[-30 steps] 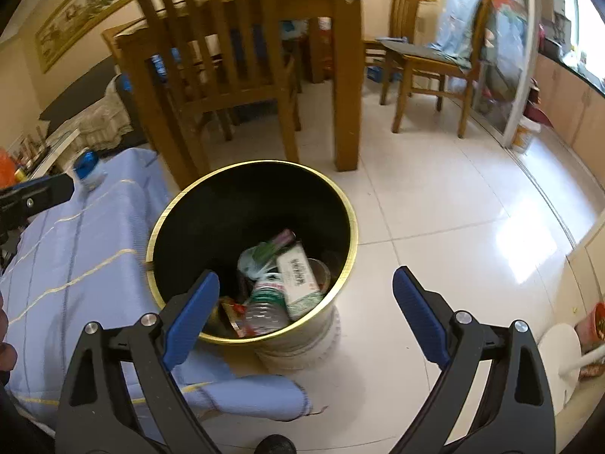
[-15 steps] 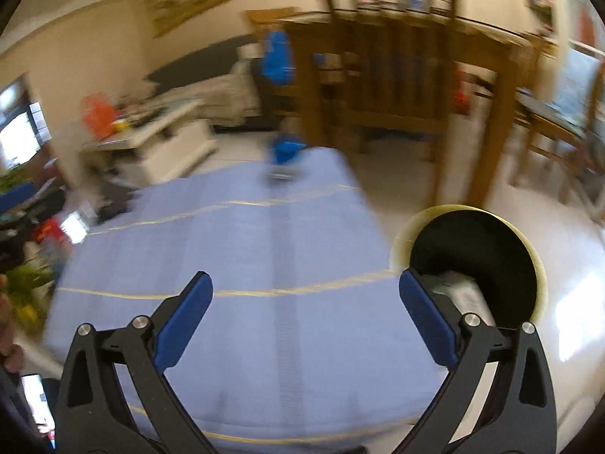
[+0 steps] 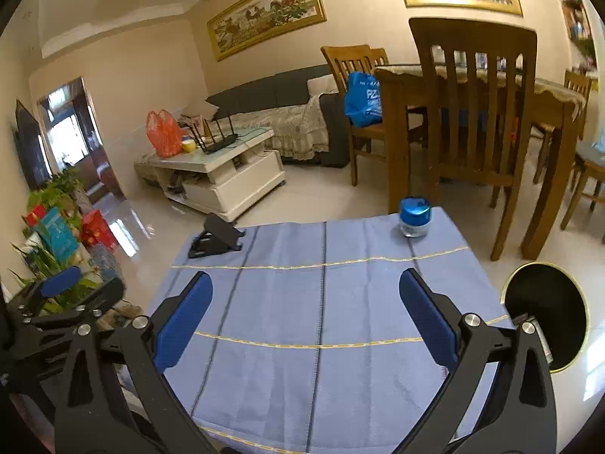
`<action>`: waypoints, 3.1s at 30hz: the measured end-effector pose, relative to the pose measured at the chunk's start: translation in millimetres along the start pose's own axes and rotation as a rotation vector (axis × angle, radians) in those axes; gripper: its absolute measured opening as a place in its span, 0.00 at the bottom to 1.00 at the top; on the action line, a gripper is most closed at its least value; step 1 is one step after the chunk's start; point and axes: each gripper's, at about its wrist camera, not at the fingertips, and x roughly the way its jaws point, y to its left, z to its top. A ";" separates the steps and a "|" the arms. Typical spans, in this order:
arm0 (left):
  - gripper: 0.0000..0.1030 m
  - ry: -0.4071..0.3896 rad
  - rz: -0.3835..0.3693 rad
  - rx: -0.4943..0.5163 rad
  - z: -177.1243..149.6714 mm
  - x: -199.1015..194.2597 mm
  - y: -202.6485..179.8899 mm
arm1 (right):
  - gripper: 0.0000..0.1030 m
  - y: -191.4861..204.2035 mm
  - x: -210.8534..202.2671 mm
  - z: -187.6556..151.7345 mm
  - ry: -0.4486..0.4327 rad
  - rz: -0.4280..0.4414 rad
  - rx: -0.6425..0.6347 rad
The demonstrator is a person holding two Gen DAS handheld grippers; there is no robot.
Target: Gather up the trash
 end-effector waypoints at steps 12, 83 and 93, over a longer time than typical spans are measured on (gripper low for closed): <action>0.94 0.001 -0.024 -0.024 -5.9 7.9 2.5 | 0.95 9.5 7.0 -24.6 0.048 -0.045 -0.047; 0.94 -0.002 0.005 -0.016 -14.4 0.1 -10.4 | 0.95 -1.5 -3.7 -26.6 0.035 -0.060 -0.062; 0.94 0.006 -0.007 0.002 -15.4 0.0 -13.9 | 0.95 -1.4 -3.9 -26.3 0.036 -0.060 -0.061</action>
